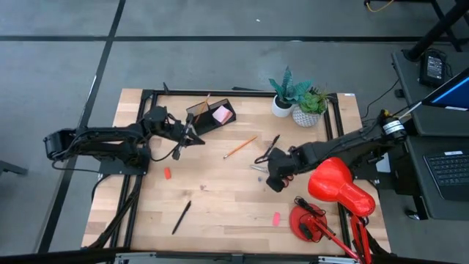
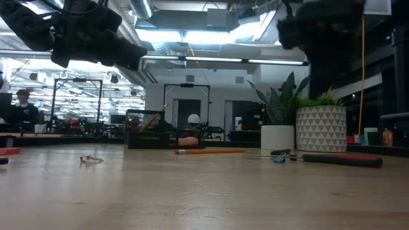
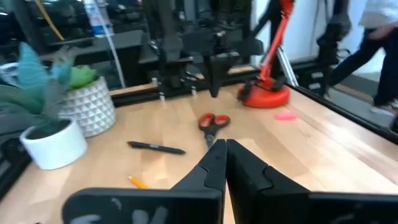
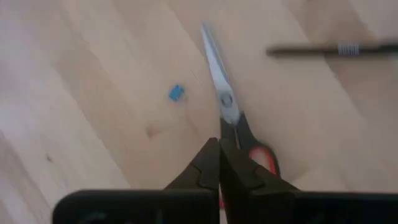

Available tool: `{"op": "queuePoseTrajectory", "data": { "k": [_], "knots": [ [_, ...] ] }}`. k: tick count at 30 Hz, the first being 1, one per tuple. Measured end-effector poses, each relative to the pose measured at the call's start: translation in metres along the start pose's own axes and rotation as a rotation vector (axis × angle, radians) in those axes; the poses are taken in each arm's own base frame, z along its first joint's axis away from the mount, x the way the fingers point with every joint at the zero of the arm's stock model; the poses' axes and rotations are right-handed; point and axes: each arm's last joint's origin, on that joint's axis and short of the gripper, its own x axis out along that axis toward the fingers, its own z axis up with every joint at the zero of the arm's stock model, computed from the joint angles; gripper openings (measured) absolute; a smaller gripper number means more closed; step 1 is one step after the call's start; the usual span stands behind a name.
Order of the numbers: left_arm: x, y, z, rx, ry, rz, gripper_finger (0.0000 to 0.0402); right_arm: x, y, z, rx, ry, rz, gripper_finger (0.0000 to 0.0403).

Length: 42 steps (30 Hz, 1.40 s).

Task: Pick and place office supplies into organizer
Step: Put the scissors into the desk organizer

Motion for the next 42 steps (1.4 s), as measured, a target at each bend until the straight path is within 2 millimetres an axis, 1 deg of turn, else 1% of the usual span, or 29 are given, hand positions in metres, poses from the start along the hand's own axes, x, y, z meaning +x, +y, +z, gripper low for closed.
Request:
{"op": "queuePoseTrajectory", "data": {
  "k": [3, 6, 15, 20, 26, 28, 33, 37, 42],
  "knots": [
    [0.003, -0.005, -0.001, 0.031, 0.016, -0.031, 0.0003, 0.003, 0.001, -0.009, 0.055, 0.019, -0.01, 0.0007],
    [0.005, -0.008, -0.001, 0.046, 0.015, -0.041, 0.0002, 0.002, 0.001, -0.014, 0.117, 0.036, -0.03, 0.0007],
    [0.006, -0.01, -0.001, 0.049, 0.015, -0.051, 0.0002, 0.001, -0.002, -0.02, 0.265, 0.067, -0.094, 0.0007],
    [0.006, -0.01, -0.001, 0.045, 0.02, -0.05, 0.0002, 0.0, -0.008, -0.025, 0.311, 0.078, -0.176, 0.0007],
    [0.006, -0.01, -0.002, 0.04, 0.027, -0.052, 0.0003, 0.0, -0.005, -0.029, 0.305, 0.071, -0.167, 0.0006],
    [0.006, -0.01, -0.002, 0.04, 0.027, -0.052, 0.0002, 0.007, -0.006, -0.034, 0.313, 0.063, -0.153, 0.0003],
    [0.006, -0.01, -0.002, 0.038, 0.029, -0.052, 0.0003, 0.032, -0.013, -0.052, 0.325, 0.066, -0.112, 0.0002],
    [0.006, -0.01, -0.002, 0.036, 0.032, -0.053, 0.0001, 0.03, -0.024, -0.058, 0.343, 0.043, -0.061, 0.0002],
    [0.006, -0.01, -0.003, 0.033, 0.035, -0.054, 0.0003, 0.025, -0.039, -0.066, 0.375, 0.034, -0.057, 0.0002]
  ]
}}
